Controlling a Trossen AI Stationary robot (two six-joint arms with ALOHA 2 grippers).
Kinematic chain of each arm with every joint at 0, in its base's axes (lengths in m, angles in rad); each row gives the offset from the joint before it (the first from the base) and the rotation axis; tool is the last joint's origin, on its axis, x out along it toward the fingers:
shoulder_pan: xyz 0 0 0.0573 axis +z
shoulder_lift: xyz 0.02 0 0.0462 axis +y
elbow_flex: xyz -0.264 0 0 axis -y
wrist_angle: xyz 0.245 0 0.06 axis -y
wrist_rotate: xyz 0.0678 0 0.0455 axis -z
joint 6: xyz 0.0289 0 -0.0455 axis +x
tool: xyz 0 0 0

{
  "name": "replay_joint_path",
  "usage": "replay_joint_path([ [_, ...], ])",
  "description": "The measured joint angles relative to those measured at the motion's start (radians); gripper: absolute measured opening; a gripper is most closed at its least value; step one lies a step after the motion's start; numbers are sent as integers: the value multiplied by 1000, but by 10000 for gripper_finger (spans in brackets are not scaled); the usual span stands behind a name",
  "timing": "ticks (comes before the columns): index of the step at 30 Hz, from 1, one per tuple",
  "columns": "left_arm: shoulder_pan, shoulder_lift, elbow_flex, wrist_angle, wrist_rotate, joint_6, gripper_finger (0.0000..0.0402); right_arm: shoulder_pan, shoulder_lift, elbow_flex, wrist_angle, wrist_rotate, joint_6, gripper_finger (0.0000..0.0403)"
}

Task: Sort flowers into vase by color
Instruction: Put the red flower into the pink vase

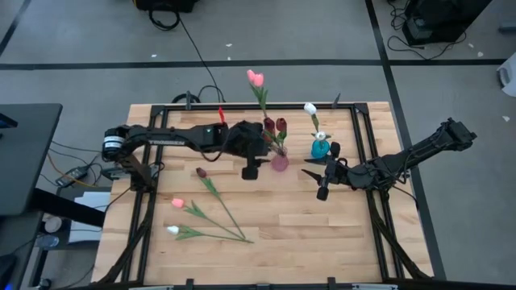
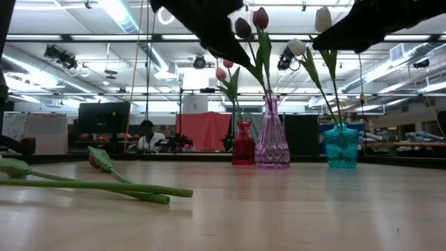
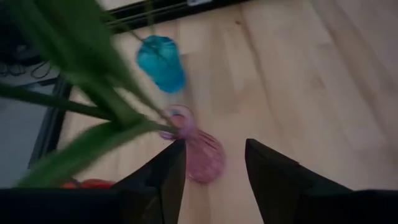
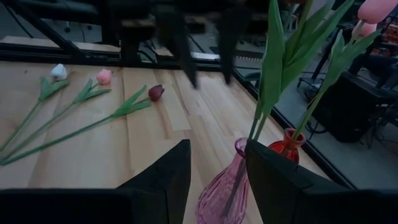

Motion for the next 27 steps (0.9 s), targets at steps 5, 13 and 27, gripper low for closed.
replay_joint_path([
  [5, -95, -36, 0, -197, 1, -6, 167, 0, 0, 0, -3, -1, 22, 162],
  [13, -242, -24, -126, -591, -23, -202, 167, 0, 0, 0, 15, -16, 43, 162],
  [27, -353, -23, -365, -443, -178, -160, 167, -1, 244, 0, 379, -124, -100, 162],
])
